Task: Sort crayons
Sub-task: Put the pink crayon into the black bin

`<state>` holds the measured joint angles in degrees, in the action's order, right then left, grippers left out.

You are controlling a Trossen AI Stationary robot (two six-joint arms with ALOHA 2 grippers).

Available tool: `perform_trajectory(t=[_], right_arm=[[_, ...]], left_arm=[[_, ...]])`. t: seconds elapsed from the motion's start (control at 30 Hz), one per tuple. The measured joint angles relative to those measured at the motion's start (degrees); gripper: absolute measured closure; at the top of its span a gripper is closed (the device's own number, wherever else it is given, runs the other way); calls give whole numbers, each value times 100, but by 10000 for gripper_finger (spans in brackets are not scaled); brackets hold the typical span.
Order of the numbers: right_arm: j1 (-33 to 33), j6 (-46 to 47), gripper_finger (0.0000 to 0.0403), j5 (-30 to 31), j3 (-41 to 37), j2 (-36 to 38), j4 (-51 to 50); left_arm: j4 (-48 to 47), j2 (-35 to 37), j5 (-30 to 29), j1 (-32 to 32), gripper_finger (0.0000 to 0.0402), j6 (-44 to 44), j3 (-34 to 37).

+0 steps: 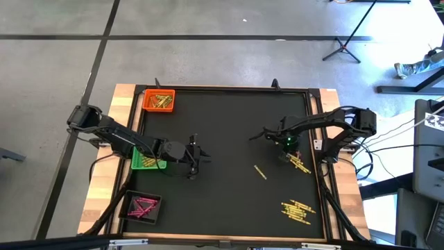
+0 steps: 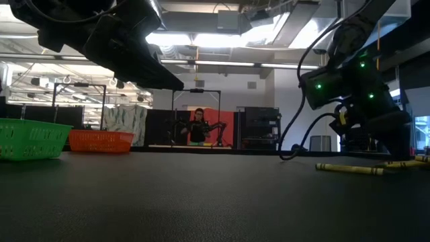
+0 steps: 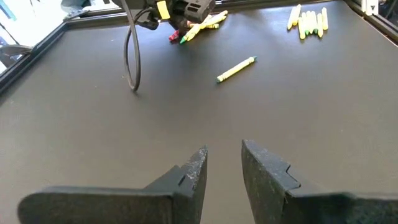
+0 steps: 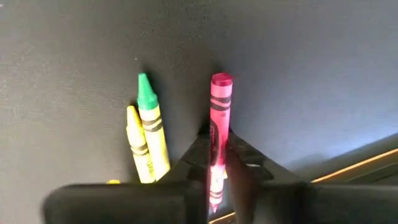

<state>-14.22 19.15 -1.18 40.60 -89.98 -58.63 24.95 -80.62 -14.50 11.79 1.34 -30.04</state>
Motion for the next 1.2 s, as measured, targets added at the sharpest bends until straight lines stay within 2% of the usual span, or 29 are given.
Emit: perform_trajectory(t=[0.1, 0.23, 0.3, 0.43, 0.6, 0.83, 1.0, 1.2], right_arm=[[14, -108, 392, 227, 170, -19, -68], [186, -157, 373, 789, 552, 152, -66], [339, -153, 366, 886, 731, 282, -68], [834, -283, 374, 1180, 865, 575, 588], [1499, -764, 386, 1357, 602, 659, 2752], [1995, -1772, 375, 1284, -51, 450, 6475], [2030, -2284, 382, 599, -387, 57, 8972], [2024, -2673, 380, 47, -393, -703, 11140]], left_arm=[[2, 0, 0, 0, 318, 0, 0], [15, 0, 1, 0, 318, 3, 0], [35, 0, 72, 0, 318, 93, 0], [59, 0, 302, 0, 317, 294, 0], [244, 0, 308, -70, 292, 414, 0], [264, -7, 278, -219, 248, 1057, 0], [404, -94, -33, -54, 247, 1037, 0], [1126, -678, -149, 137, 248, 1008, 0]])
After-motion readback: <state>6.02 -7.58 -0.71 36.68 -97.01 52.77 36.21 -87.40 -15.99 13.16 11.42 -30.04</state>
